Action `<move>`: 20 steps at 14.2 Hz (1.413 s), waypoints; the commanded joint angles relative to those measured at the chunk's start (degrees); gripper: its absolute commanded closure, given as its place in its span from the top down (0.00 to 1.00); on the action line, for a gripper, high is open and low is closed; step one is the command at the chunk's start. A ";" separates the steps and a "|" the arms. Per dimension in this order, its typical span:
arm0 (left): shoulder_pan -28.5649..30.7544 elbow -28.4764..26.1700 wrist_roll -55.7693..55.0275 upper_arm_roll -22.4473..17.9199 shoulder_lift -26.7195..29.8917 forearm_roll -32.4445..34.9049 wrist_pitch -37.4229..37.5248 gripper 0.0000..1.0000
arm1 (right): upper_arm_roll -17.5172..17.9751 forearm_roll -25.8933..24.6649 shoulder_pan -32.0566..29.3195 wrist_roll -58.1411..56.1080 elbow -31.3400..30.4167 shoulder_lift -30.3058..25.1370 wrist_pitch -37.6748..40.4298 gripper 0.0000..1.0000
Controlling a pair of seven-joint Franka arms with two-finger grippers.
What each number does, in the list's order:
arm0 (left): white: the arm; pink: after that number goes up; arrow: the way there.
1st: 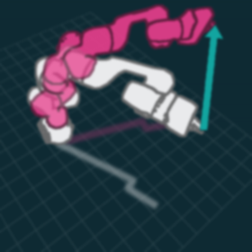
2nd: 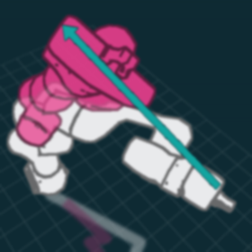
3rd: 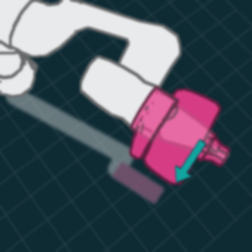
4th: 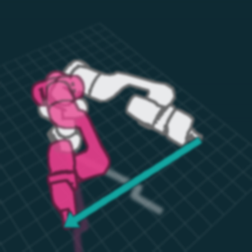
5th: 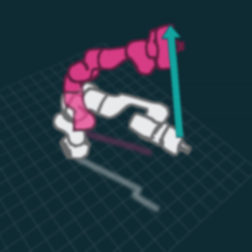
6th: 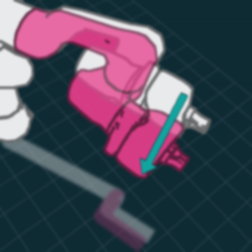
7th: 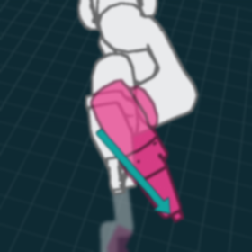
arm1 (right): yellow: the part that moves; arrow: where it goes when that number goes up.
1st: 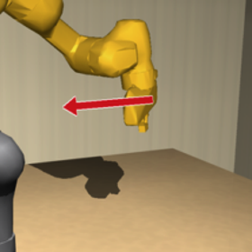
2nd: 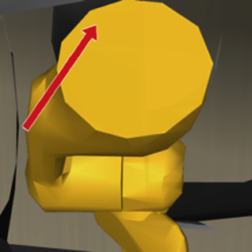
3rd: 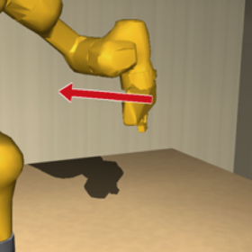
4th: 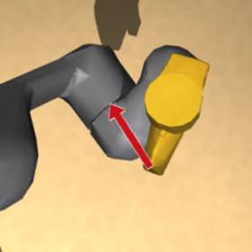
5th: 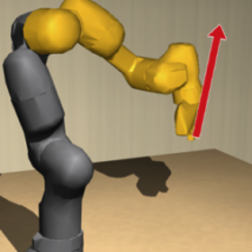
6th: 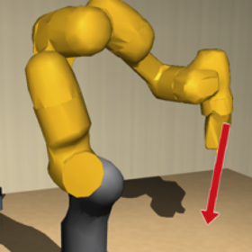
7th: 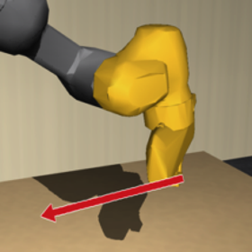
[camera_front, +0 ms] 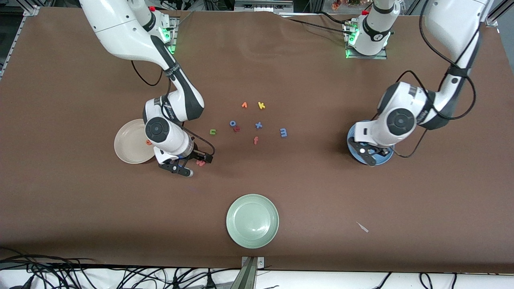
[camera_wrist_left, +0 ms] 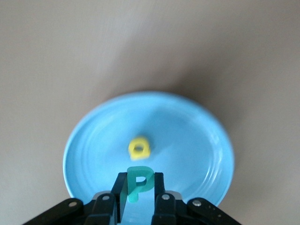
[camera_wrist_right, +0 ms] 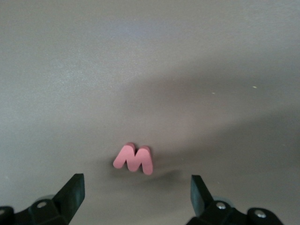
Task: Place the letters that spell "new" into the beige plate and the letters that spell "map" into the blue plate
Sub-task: 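Place the teal P on the blue plate while the right gripper grasps pink M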
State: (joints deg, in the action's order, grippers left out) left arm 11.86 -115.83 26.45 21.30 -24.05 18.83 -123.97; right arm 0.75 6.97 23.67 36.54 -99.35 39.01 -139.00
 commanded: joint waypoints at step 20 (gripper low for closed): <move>-8.49 -0.89 -46.68 12.18 0.15 -16.81 -5.57 1.00 | -0.05 0.59 -0.38 -0.07 5.12 2.83 1.26 0.27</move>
State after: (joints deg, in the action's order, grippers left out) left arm 8.16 -116.91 -9.13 33.96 -23.28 2.77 -127.39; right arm 0.60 6.97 23.62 36.93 -96.98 41.03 -139.07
